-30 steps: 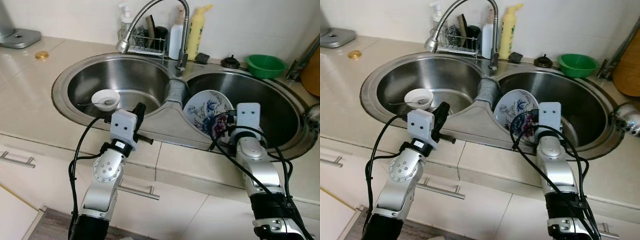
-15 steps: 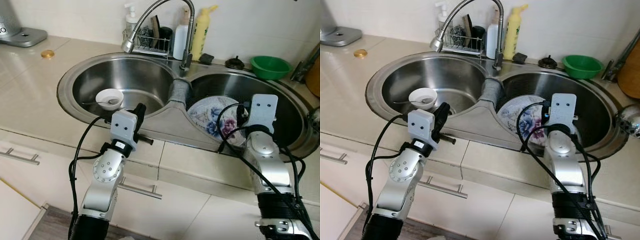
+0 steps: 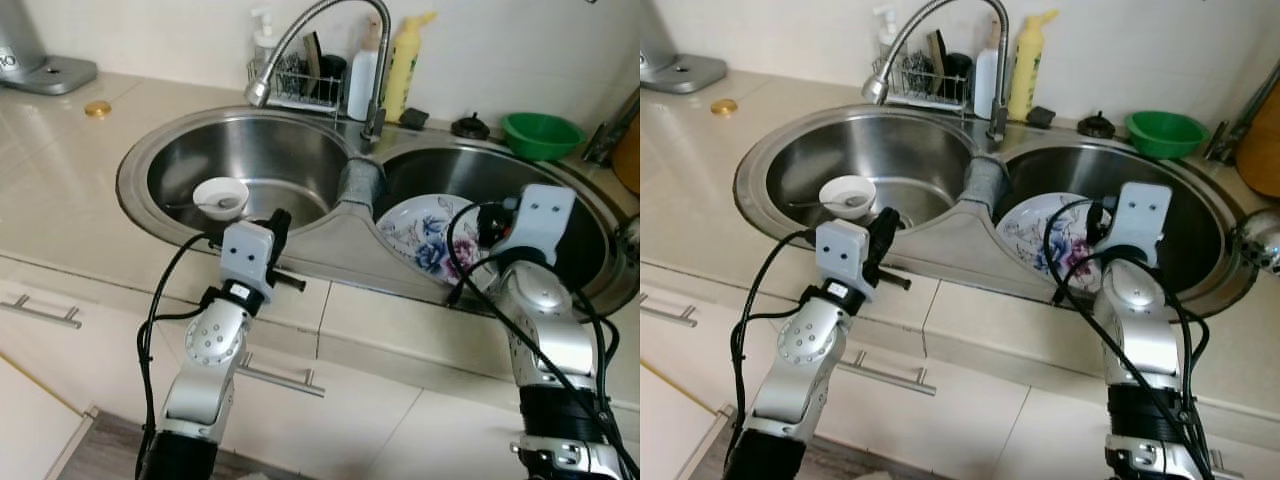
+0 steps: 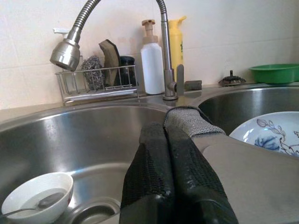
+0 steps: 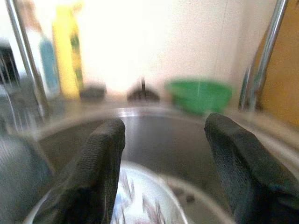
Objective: Kitchen organization
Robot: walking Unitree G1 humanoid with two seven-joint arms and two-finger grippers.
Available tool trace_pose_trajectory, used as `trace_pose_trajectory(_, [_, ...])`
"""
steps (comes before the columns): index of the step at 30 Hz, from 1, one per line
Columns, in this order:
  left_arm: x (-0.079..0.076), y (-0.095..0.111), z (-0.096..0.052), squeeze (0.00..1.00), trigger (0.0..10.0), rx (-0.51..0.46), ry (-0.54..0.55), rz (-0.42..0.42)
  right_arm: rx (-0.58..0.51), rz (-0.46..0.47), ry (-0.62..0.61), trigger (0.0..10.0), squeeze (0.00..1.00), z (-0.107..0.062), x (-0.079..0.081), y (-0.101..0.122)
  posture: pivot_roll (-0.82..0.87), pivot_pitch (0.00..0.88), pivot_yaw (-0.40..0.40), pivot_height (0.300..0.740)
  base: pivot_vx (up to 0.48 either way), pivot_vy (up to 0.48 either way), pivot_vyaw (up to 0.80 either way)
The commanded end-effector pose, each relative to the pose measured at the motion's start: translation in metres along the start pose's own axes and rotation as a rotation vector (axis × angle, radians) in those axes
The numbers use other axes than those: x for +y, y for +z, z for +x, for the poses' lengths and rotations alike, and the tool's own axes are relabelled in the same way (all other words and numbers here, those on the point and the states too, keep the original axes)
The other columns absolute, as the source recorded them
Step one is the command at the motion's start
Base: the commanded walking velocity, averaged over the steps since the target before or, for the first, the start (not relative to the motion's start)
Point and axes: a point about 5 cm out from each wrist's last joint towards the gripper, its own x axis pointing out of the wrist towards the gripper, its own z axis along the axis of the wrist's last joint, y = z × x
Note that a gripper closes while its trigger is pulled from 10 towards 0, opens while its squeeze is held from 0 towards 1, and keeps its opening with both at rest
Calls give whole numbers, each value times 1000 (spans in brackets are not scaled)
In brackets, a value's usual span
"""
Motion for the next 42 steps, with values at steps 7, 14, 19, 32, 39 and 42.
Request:
trace_pose_trajectory(7, [-2, 7, 3, 0, 10000, -34, -15, -5, -60, -1, 42, 10000, 0, -15, 10, 1, 133, 0, -47, 740, 0, 480, 0])
trace_pose_trajectory(14, [-2, 9, 4, 0, 10000, -44, -12, -6, -74, -3, 58, 10000, 0, -20, 15, -1, 135, 0, -49, 740, 0, 480, 0])
trace_pose_trajectory(19, [-1, 9, 4, 0, 10000, -45, -12, -9, -94, -8, 73, 10000, 0, -22, 19, 0, 136, 0, -50, 740, 0, 480, 0])
trace_pose_trajectory(32, [-1, 11, 4, 0, 10000, -54, -13, -8, -117, -19, 88, 10000, 0, -29, 22, 0, 136, 0, -50, 740, 0, 480, 0])
trace_pose_trajectory(39, [0, 12, 4, 0, 10000, -58, -10, -7, -140, -57, 101, 10000, 0, -35, 25, -1, 136, 0, -50, 740, 0, 480, 0])
trace_pose_trajectory(42, [0, 12, 4, 0, 10000, -60, -10, -6, -144, -66, 100, 10000, 0, -36, 23, -1, 137, 0, -53, 740, 0, 480, 0])
